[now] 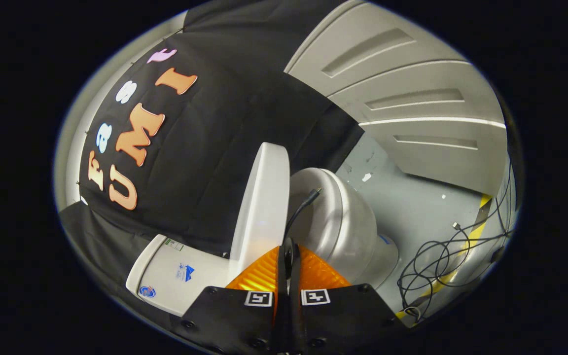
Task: Open the toilet lid.
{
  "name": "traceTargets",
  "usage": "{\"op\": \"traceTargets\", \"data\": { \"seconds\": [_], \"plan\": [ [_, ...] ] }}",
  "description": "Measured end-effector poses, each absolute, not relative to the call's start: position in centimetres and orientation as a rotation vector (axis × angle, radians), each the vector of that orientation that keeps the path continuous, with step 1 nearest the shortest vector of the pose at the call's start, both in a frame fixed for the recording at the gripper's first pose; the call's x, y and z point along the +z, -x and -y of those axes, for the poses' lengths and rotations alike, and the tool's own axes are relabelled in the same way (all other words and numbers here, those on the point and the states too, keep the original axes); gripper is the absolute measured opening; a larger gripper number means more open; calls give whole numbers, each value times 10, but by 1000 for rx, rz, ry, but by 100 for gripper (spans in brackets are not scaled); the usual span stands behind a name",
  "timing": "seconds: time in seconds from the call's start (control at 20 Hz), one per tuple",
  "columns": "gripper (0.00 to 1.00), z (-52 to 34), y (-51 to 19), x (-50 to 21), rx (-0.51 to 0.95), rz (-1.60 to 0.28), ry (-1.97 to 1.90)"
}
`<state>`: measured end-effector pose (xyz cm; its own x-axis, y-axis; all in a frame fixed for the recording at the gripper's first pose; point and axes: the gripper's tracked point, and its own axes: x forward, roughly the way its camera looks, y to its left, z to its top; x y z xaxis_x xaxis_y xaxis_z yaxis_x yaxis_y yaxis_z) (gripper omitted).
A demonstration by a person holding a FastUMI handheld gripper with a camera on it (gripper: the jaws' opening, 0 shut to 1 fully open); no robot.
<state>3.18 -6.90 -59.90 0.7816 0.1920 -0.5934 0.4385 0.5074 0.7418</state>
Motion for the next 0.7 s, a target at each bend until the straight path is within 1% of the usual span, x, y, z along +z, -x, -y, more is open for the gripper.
{"op": "traceTargets", "data": {
  "seconds": [0.35,0.55,0.7],
  "plan": [
    [8,50,-58,-528,-131,-599,-959],
    [8,33,-73,-492,-89,-632,-806],
    [8,33,-93,-480,-126,-626,-688]
  ]
}}
